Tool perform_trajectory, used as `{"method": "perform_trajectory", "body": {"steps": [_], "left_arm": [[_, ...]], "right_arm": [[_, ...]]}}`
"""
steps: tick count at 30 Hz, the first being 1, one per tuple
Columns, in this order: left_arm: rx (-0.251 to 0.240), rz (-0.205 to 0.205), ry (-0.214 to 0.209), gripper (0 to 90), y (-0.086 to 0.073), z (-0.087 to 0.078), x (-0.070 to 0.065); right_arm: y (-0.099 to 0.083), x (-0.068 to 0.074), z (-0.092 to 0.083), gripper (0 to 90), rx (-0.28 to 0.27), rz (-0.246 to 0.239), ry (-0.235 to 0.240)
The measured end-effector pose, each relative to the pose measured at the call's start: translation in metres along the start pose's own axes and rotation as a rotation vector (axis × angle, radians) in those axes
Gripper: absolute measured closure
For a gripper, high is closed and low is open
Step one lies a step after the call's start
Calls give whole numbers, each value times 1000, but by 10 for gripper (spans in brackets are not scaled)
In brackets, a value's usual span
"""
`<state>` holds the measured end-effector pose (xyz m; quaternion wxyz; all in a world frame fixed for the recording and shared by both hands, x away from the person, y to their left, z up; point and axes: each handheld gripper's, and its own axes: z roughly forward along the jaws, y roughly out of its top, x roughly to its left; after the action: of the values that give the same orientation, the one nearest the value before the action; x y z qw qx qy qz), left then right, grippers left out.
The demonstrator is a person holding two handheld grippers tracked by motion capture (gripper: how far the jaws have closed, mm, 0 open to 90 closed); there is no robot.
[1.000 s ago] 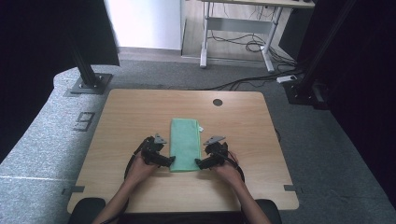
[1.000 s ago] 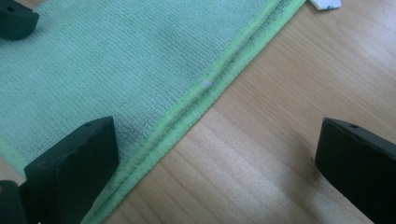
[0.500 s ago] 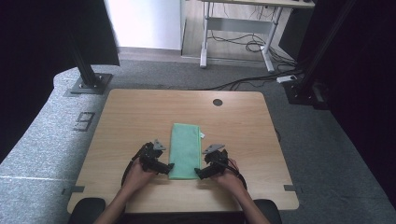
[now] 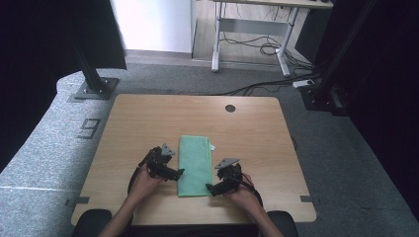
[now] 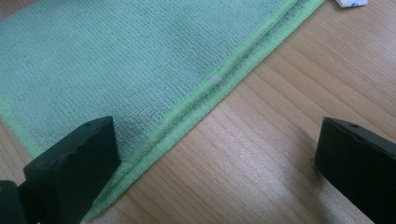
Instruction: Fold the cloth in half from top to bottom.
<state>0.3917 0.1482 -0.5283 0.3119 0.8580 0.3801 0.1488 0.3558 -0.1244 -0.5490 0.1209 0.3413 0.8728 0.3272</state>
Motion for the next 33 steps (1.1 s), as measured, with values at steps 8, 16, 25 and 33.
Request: {"method": "perform_trajectory", "body": {"steps": [8, 16, 25, 33], "left_arm": [[-7, -47, 11, 0, -4, 21, 10], [-19, -56, 1, 0, -7, 22, 11], [-19, -56, 1, 0, -7, 22, 11], [-18, -56, 2, 0, -7, 22, 11]], "right_arm": [[-1, 0, 0, 0, -6, -1, 2], [-1, 0, -1, 29, -15, -8, 12], [18, -11, 0, 35, -20, 21, 22], [46, -32, 9, 11, -42, 54, 23]]}}
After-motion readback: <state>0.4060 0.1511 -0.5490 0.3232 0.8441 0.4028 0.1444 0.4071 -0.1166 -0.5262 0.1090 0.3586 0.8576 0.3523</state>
